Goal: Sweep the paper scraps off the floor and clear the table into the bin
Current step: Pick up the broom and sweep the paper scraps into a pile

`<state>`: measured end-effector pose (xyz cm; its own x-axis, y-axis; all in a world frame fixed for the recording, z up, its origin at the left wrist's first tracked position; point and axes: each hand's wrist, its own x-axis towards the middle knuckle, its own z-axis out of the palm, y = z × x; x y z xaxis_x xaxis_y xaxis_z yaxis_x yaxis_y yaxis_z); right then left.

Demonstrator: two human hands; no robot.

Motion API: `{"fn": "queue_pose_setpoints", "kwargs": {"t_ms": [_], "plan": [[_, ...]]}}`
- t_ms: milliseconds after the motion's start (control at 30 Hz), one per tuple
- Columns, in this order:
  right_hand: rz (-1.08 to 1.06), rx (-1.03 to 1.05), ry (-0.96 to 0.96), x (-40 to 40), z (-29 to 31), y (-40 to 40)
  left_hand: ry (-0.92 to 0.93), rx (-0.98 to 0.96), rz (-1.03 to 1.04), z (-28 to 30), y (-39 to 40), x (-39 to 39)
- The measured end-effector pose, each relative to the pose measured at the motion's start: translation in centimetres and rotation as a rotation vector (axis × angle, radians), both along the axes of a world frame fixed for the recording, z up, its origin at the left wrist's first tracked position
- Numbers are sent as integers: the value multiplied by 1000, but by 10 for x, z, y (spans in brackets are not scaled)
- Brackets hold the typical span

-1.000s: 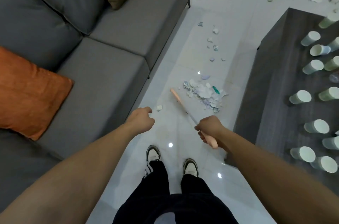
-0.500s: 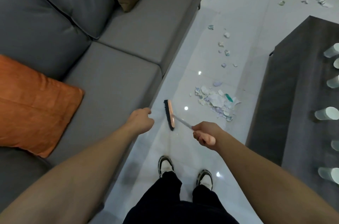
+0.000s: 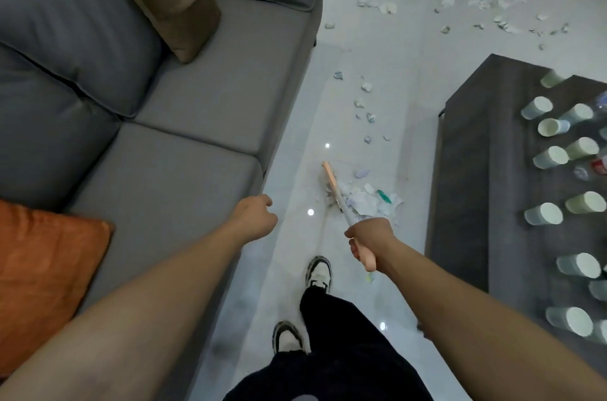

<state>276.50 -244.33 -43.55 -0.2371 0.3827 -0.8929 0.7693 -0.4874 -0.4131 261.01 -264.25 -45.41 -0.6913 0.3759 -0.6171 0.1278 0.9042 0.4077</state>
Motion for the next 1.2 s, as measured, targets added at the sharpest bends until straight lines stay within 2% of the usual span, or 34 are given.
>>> {"fn": "queue_pose_setpoints", "kwargs": {"t_ms": [233, 467, 533, 700, 967, 1200], "plan": [[-183, -25, 179, -77, 6, 50, 136, -37, -166, 36, 92, -83], [-308, -25, 166, -140, 3, 117, 175, -94, -278, 63, 173, -161], [-417, -66, 141, -149, 2, 138, 178, -84, -320, 66, 200, -176], [-599, -14, 99, -161, -4, 183, 158, -83, -449, 64, 264, -205], [-1011, -43, -33, -145, -21, 208, 97, -72, -907, 30, 382, -220], [-1392, -91, -141, -120, -26, 162, 23, -9, -1349, 14, 454, -193]]}}
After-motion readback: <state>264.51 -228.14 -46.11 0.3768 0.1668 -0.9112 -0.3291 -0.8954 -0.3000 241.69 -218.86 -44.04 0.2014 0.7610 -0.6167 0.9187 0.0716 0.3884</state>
